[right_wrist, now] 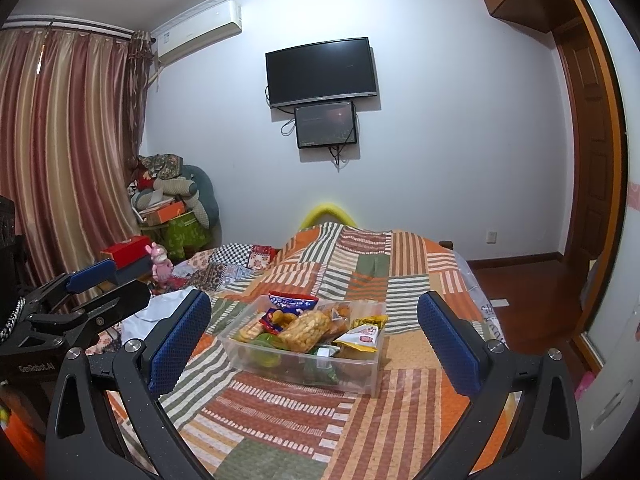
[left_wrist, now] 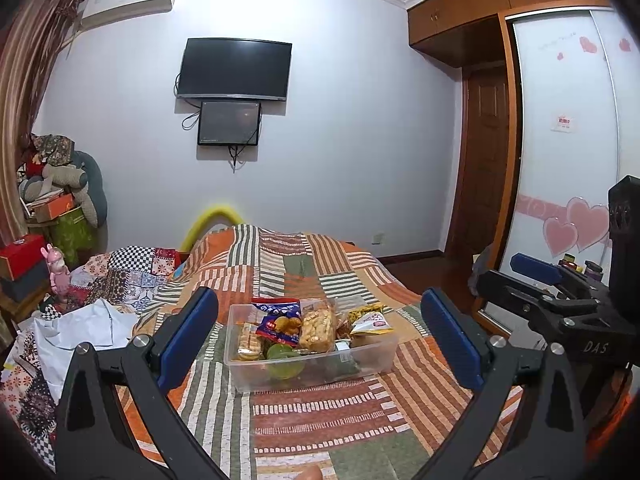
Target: Organize snacks
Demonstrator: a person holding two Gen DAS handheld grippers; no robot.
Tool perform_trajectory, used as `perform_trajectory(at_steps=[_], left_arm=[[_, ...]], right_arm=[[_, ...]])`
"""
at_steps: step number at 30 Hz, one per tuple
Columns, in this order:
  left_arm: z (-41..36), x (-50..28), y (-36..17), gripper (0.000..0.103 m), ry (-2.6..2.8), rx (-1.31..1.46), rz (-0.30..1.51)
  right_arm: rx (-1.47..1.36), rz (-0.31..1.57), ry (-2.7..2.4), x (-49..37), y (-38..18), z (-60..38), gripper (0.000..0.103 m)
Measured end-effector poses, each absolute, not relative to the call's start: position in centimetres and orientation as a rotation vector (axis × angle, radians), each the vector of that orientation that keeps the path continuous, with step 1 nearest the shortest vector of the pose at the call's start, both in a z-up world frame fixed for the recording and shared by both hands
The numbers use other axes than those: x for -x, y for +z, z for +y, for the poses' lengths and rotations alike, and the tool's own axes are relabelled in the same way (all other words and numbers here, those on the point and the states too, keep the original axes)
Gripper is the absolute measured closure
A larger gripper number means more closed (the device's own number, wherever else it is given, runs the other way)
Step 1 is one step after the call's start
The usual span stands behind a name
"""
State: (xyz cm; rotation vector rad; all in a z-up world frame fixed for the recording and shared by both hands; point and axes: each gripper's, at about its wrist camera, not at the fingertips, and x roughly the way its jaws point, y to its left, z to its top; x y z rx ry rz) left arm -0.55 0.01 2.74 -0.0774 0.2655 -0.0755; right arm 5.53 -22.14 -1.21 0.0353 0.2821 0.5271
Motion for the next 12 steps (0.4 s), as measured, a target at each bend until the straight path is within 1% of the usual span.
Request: perform_trajectory(at_steps=[12], left_arm=[[0.05, 0.25, 2.75, 0.000, -0.078, 0.086, 0.272]], right_arm=[[-0.039, 0.280, 0.529, -5.63, -1.27, -22.11, 0.000]])
